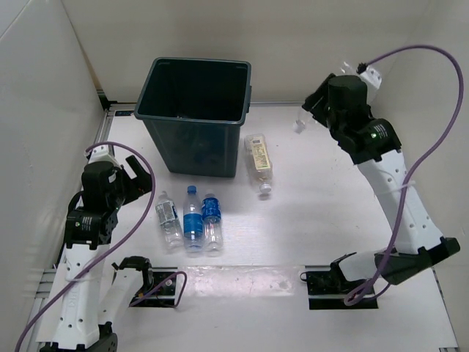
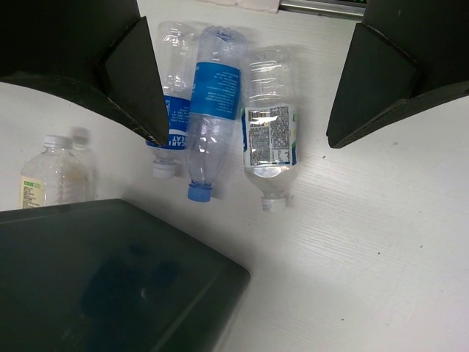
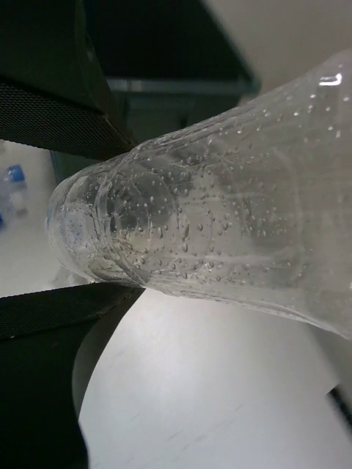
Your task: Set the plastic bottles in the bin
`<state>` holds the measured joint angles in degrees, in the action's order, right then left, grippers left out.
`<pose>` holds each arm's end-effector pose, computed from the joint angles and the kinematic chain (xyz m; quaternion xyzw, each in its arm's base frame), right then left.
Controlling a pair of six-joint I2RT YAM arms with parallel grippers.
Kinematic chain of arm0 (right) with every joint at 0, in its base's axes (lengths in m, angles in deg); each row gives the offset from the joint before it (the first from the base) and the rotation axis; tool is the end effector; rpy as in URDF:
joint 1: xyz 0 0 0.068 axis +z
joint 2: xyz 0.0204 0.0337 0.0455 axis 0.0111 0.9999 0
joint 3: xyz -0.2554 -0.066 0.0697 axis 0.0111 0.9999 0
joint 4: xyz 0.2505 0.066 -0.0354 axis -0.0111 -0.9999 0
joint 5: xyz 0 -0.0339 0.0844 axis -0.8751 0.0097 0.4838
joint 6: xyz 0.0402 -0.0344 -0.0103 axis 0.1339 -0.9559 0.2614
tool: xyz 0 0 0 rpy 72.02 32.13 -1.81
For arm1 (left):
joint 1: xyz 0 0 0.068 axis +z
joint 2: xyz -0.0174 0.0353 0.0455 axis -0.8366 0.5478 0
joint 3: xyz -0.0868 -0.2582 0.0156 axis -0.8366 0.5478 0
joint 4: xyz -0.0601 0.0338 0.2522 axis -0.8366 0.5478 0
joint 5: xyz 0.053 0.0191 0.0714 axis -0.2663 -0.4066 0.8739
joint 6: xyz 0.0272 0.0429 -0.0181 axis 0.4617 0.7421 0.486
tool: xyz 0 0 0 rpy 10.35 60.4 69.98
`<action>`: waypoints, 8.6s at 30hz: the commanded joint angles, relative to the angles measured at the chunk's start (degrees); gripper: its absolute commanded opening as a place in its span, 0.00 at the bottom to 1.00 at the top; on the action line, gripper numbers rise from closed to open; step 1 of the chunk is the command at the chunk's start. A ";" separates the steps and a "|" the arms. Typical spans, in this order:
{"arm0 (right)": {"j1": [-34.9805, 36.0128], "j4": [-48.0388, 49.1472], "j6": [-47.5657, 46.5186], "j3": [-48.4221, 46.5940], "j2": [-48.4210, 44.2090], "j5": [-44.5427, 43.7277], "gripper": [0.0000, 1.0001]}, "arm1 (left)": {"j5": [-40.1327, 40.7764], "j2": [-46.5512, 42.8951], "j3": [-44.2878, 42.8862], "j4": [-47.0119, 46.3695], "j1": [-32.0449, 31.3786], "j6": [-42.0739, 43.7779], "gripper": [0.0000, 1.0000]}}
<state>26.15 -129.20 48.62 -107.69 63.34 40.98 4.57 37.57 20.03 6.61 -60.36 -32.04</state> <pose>0.2489 0.0981 0.4796 0.2849 0.7684 0.1182 0.5606 0.1206 -0.0040 0.3627 -0.1917 0.8658 -0.0728 0.4565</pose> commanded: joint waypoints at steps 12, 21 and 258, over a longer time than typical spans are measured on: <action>17.98 28.64 -33.49 -24.59 17.14 2.46 0.00 | -2.13 1.04 0.37 -1.65 1.29 -0.19 1.00; 27.30 28.20 -43.07 -37.00 32.07 -3.33 0.15 | -2.40 1.04 0.63 -1.83 1.64 0.07 1.00; 33.55 -8.02 12.30 59.59 -40.15 -26.38 0.90 | -6.61 6.75 21.11 -8.86 1.73 -10.03 1.00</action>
<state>61.43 -140.96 64.21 -48.35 23.89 13.05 -2.20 43.98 40.71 0.38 -58.41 -41.18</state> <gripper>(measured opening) 0.905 0.995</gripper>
